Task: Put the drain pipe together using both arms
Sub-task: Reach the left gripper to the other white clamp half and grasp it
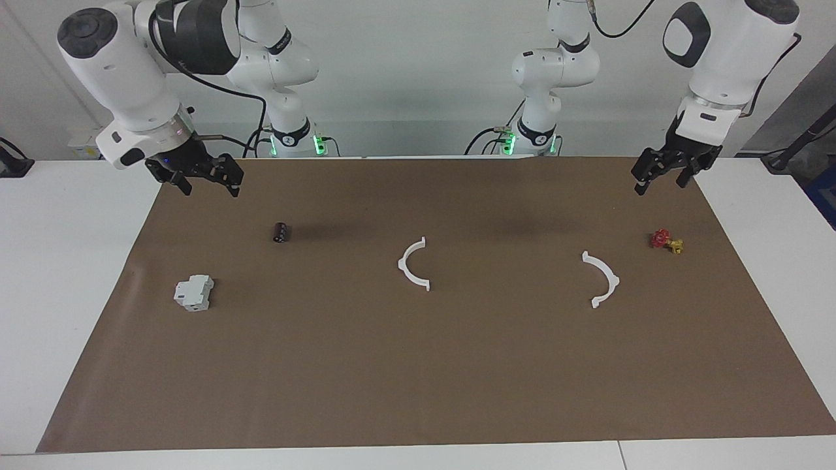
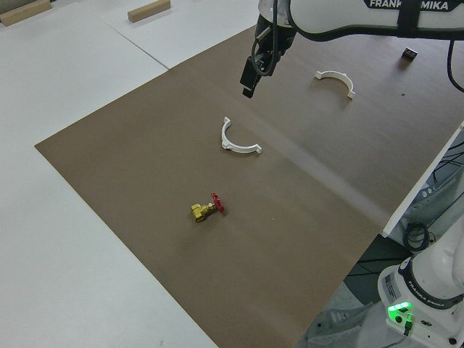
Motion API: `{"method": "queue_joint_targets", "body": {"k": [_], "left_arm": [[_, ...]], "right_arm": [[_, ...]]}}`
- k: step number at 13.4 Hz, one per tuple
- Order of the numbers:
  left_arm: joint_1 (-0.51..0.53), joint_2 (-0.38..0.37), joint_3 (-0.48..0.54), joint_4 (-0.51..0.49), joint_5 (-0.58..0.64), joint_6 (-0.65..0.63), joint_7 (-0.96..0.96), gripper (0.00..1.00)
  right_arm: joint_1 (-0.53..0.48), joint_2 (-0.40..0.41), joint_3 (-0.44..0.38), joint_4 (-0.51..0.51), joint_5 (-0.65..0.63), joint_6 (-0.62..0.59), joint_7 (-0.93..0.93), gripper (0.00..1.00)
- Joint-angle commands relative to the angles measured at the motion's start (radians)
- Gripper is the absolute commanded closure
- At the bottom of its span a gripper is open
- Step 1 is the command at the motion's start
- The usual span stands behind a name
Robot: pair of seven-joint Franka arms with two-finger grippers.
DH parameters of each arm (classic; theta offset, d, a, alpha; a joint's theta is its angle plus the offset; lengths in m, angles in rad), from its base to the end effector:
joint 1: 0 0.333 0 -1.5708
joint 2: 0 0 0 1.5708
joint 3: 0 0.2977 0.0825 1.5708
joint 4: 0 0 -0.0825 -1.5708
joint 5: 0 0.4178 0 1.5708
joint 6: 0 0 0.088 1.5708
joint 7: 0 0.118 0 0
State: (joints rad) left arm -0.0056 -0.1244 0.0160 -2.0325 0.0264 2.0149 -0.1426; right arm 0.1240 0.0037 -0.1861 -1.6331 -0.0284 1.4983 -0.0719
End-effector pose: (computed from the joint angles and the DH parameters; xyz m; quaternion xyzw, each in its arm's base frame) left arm 0.5665 0.0079 0.4703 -0.9960 -0.0713 -0.0540 0.0077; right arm 0.5755 -0.0392 0.5562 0.9975 0.0048 -0.0700 0.0099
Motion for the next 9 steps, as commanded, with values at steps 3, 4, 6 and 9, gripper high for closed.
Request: {"method": "queue_joint_targets", "body": {"k": [3,4,6,9], "left_arm": [[-0.007,0.117,-0.001,-0.174,0.015,0.335,-0.052,0.0],[-0.002,0.118,-0.001,-0.236,0.015,0.443,-0.046,0.0],[-0.002,0.163,-0.001,-0.245,0.015,0.485,-0.009,0.0],[0.007,0.207,0.001,-0.241,0.015,0.521,0.077,0.0]], "right_arm": [[-0.062,-0.014,0.008,-0.057,-0.008,0.034,-0.065,0.0],[-0.069,-0.019,0.008,-0.063,-0.001,0.046,-0.066,0.0],[-0.07,-0.019,0.008,-0.063,0.002,0.048,-0.069,0.0],[-0.07,-0.019,0.008,-0.063,0.002,0.046,-0.069,0.0]]}}
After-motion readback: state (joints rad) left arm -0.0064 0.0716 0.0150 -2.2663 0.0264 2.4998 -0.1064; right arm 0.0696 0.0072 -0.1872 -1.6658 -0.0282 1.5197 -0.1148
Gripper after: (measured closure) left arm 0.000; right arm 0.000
